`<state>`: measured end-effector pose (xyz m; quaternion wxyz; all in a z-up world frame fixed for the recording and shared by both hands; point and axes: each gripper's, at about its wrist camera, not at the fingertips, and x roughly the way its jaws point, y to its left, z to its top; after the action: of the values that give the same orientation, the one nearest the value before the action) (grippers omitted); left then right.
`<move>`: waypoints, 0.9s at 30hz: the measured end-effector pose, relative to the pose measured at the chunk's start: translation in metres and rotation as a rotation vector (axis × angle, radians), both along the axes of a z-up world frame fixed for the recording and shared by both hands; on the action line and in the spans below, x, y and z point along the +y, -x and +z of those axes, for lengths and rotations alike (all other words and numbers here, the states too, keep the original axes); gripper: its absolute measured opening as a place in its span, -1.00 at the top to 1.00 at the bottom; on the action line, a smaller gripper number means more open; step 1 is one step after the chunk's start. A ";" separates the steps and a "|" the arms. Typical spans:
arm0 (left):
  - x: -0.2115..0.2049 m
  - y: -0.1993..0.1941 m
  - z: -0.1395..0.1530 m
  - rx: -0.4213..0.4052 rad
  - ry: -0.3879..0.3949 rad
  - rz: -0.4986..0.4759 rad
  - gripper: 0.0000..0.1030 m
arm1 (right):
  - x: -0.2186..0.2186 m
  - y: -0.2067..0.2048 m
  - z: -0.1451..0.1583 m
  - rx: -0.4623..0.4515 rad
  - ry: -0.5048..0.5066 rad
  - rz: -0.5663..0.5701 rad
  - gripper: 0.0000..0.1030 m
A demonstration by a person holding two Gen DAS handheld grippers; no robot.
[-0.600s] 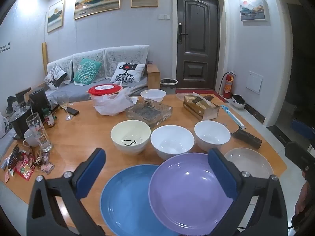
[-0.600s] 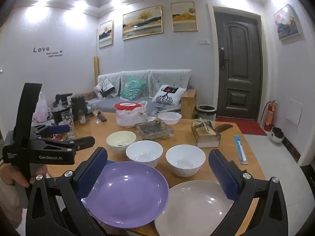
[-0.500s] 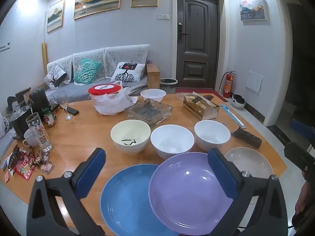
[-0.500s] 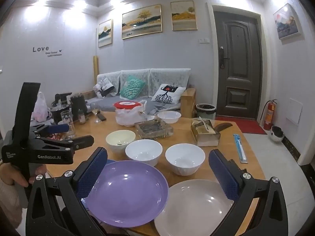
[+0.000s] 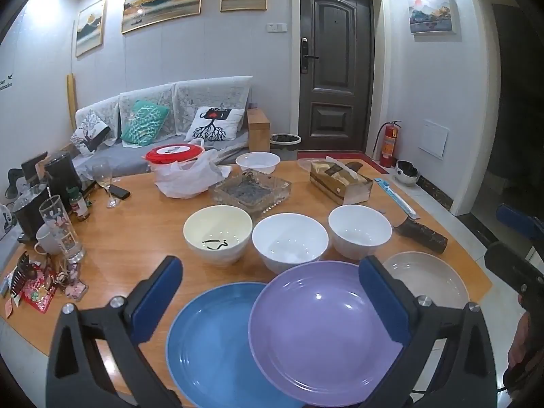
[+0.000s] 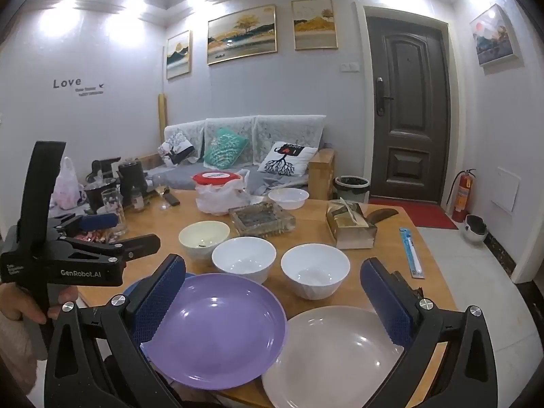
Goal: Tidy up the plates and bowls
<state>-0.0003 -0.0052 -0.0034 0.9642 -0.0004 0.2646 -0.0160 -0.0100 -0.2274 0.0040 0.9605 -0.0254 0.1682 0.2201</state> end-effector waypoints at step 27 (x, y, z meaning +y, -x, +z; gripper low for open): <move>0.006 -0.007 -0.006 0.016 0.017 0.007 -0.99 | 0.000 0.000 -0.002 0.008 -0.002 -0.003 -0.98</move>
<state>0.0071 0.0006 -0.0091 0.9621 -0.0097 0.2722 -0.0150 -0.0104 -0.2273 0.0020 0.9602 -0.0235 0.1717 0.2190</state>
